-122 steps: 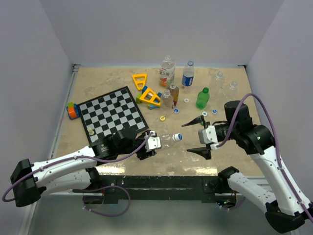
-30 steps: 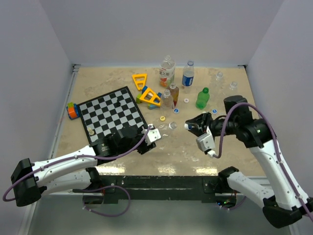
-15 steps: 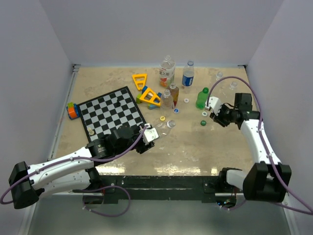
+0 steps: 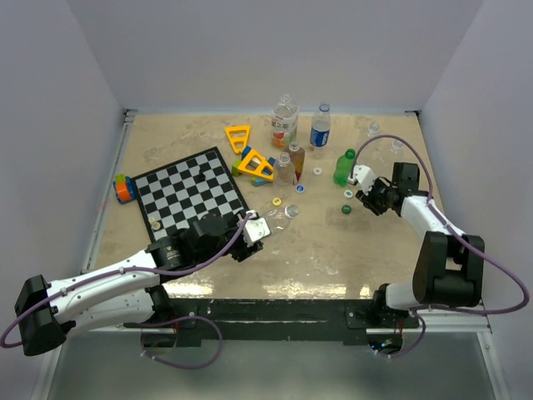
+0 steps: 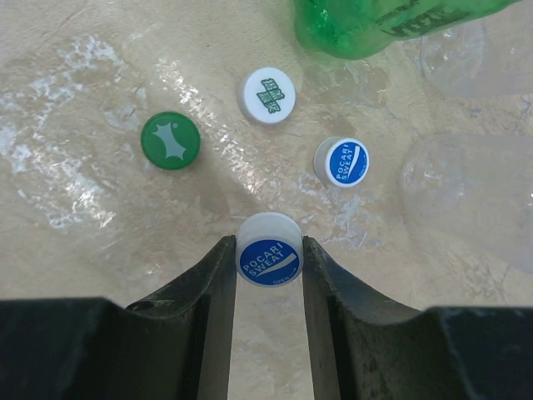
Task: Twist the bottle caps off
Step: Place the bottle cap at the center of the board.
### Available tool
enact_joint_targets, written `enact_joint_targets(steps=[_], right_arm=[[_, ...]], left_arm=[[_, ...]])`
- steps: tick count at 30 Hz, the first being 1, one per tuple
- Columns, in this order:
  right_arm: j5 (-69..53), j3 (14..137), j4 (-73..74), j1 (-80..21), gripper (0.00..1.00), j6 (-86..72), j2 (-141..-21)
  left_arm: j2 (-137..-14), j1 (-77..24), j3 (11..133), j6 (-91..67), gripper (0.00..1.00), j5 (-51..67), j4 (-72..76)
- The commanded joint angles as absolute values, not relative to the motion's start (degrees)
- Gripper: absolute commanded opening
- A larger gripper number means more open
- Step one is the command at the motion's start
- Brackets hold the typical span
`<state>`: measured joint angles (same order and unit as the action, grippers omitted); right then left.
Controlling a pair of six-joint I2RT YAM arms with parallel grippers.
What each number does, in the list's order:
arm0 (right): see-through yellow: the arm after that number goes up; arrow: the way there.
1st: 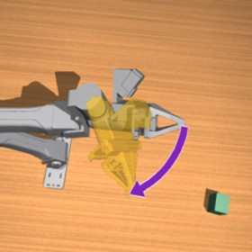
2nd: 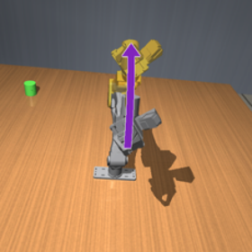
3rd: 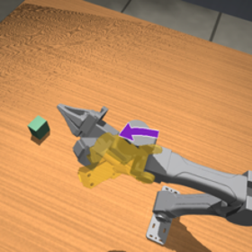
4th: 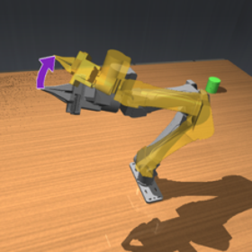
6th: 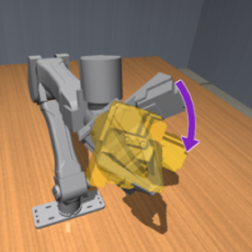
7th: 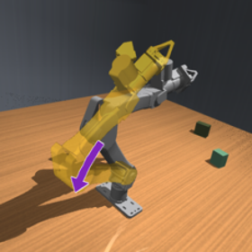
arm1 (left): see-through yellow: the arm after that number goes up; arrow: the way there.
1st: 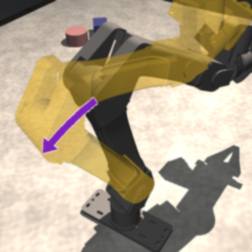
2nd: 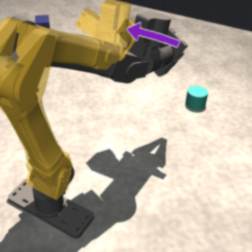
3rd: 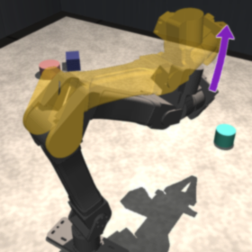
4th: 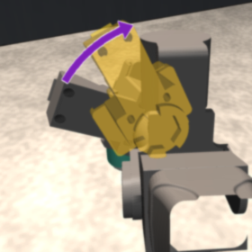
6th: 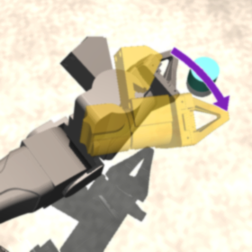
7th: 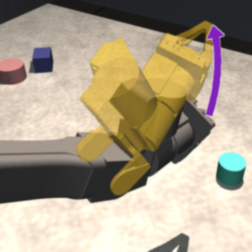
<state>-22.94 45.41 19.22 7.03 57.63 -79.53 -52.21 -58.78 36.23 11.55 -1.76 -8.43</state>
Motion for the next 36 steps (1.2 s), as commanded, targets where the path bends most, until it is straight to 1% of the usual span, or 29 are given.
enact_joint_targets(steps=[1,3,6,10,12,16,19,20,21,22,23,26,27,28,30,31,33,36], right_arm=[[-22.2,44.8,11.8,6.9,0.29,55.5,-83.0],[-21.9,44.6,11.0,6.8,0.33,55.1,-84.7],[-22.1,44.4,11.1,6.8,0.45,55.2,-85.3],[-22.1,44.6,13.3,6.8,0.59,56.2,-84.8],[-22.4,44.9,15.0,6.8,0.61,57.0,-83.3],[-24.5,46.5,22.2,6.8,0.61,61.2,-77.9],[-30.3,48.9,32.9,6.8,0.6,68.4,-71.3],[-33.5,50.1,37.5,6.8,0.61,71.9,-69.5],[-37.0,51.4,42.1,6.8,0.69,76.4,-67.3],[-40.3,52.2,46.3,6.8,0.89,80.8,-65.2],[-44.7,53.1,50.8,6.7,0.98,86.0,-63.8],[-58.3,55.6,60.8,6.2,0.98,96.0,-60.7],[-62.1,56.8,62.4,4.5,0.98,97.5,-60.7],[-64.5,58.3,62.3,1.1,0.98,94.3,-61.2],[-66.3,60.8,62.3,-9.2,0.98,91.9,-62.1],[-68.2,61.7,62.3,-12.0,0.98,91.0,-62.2],[-71.8,63.6,62.4,-15.5,0.98,88.3,-62.8],[-73.1,66.0,62.3,-18.0,0.98,85.4,-63.5]], left_arm=[[-51.8,-58.5,38.4,11.6,0.0,-1.2,-6.8],[-51.8,-58.5,38.4,11.6,0.0,-1.1,-6.9],[-51.9,-58.5,38.4,11.5,0.0,-0.7,-6.8],[-51.9,-58.5,38.6,11.5,0.0,-0.5,-6.8],[-51.9,-58.5,38.6,11.4,0.0,-0.4,-6.8],[-51.9,-58.5,38.8,11.3,0.0,-0.3,-6.8],[-51.6,-58.5,38.7,11.2,0.0,-0.3,-6.5],[-51.6,-58.5,38.8,11.2,0.0,1.0,-6.4],[-51.4,-58.5,38.7,11.0,0.0,1.6,-6.1],[-51.4,-58.5,38.7,10.7,0.0,2.6,-5.7],[-51.6,-58.5,38.7,10.3,0.0,3.9,-5.1],[-52.5,-58.5,38.4,8.5,0.0,8.4,-1.9],[-52.9,-58.5,38.3,7.5,0.0,10.2,-0.9],[-53.4,-58.5,38.3,6.5,0.0,11.7,1.8],[-54.8,-58.5,38.2,4.1,0.0,15.5,5.7],[-55.8,-58.5,38.1,3.0,0.0,16.9,8.2],[-58.1,-58.5,38.7,1.3,0.0,18.9,10.5],[-61.8,-58.5,39.8,0.5,0.0,20.7,12.2]])
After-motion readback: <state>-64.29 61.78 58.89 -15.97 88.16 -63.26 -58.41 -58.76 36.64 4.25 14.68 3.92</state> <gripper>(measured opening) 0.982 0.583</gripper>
